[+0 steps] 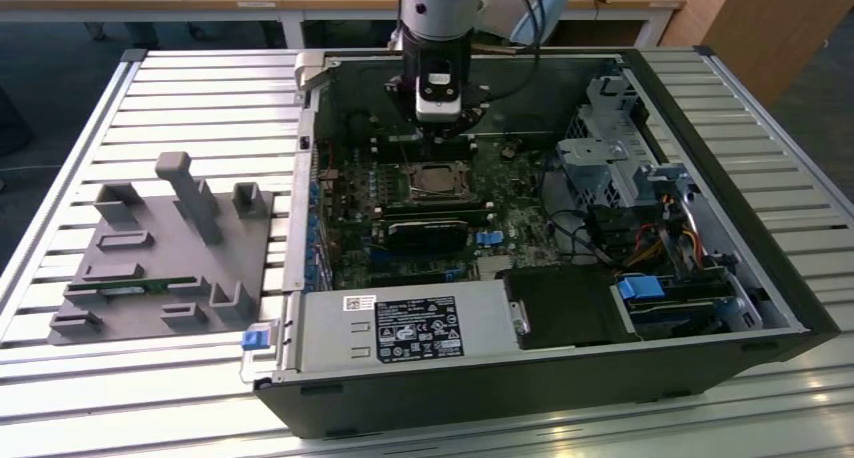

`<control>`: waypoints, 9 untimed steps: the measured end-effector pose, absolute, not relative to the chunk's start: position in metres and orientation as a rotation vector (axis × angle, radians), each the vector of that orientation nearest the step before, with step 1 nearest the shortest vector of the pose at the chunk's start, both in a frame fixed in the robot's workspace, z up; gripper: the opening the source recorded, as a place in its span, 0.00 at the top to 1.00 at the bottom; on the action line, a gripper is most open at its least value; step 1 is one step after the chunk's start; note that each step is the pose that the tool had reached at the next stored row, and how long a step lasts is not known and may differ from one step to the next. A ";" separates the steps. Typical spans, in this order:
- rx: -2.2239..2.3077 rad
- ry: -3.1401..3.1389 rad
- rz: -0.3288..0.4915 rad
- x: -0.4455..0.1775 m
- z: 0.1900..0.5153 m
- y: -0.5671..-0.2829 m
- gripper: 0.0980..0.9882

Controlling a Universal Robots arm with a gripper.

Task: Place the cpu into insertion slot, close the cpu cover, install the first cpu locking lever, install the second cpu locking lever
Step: 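Install the first cpu locking lever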

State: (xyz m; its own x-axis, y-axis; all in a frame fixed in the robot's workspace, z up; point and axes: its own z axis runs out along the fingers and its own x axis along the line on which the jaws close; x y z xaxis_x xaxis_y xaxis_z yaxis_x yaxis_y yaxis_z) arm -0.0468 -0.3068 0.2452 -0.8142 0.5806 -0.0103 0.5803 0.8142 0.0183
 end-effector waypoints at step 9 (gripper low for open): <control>0.803 3.022 0.021 -0.048 0.244 -0.307 0.99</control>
State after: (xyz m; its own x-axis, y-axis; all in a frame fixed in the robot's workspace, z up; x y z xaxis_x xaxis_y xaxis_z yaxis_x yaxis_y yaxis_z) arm -0.0484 -0.3068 0.2445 -0.8679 0.4966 -0.0109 0.4964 0.8679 0.0171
